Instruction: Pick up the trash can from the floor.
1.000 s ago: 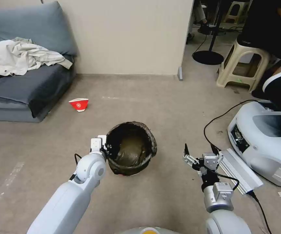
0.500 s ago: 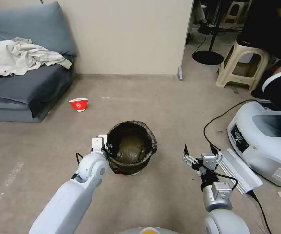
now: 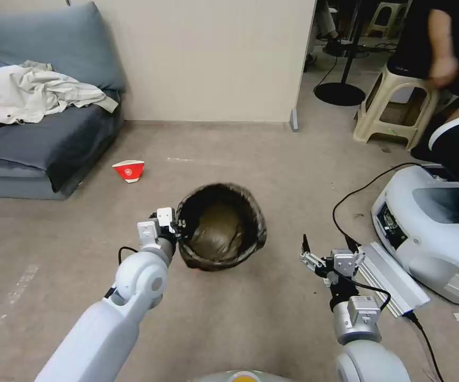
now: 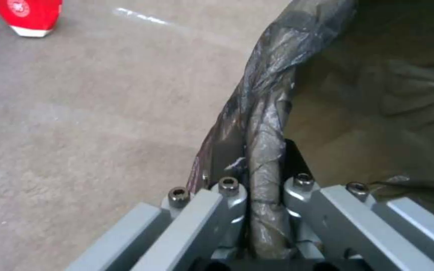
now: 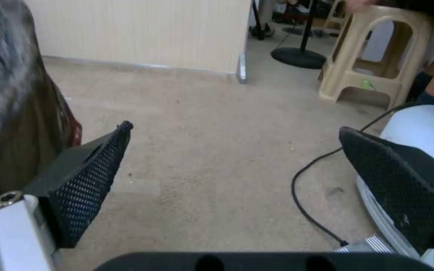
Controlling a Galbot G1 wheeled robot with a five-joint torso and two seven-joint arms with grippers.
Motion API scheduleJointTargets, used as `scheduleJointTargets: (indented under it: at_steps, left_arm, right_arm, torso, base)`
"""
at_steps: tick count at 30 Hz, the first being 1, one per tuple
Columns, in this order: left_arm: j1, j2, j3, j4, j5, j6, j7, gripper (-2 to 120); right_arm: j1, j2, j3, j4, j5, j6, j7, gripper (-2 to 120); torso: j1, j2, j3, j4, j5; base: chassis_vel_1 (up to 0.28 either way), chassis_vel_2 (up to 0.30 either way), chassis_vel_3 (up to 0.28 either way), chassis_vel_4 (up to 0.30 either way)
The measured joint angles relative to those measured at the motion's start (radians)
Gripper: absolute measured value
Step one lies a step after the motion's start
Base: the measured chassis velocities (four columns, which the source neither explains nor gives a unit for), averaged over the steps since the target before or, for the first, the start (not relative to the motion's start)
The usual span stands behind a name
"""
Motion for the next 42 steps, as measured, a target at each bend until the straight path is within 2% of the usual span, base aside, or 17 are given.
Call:
scheduleJointTargets:
  at_steps: [10, 20, 31, 42]
  left_arm:
    - [0.084, 0.016, -0.067, -0.121, -0.059, -0.028, 0.041, 1]
    - [0.193, 0.012, -0.129, -0.198, 0.008, -0.045, 0.086, 1]
    - [0.243, 0.006, -0.145, -0.221, 0.084, -0.052, 0.097, 1]
    - [0.261, 0.006, -0.165, -0.233, 0.105, -0.053, 0.097, 1]
  right_arm:
    - [0.016, -0.001, -0.003, -0.010, 0.000, 0.000, 0.000, 100]
    - [0.022, -0.004, -0.003, -0.013, 0.001, -0.001, 0.000, 100]
    - [0.021, -0.002, -0.002, -0.014, 0.001, -0.001, 0.000, 100]
    - [0.018, 0.001, -0.004, -0.012, 0.000, 0.001, 0.000, 100]
  torso:
    - [0.000, 0.000, 0.000, -0.0001, 0.0000]
    - [0.000, 0.000, 0.000, 0.0000, -0.0001]
    - [0.000, 0.000, 0.000, -0.0001, -0.0001]
    - [0.000, 0.000, 0.000, -0.0001, -0.0001]
  base:
    - [0.000, 0.000, 0.000, 0.000]
    - [0.000, 0.000, 0.000, 0.000]
    - [0.000, 0.000, 0.000, 0.000]
    - [0.000, 0.000, 0.000, 0.000]
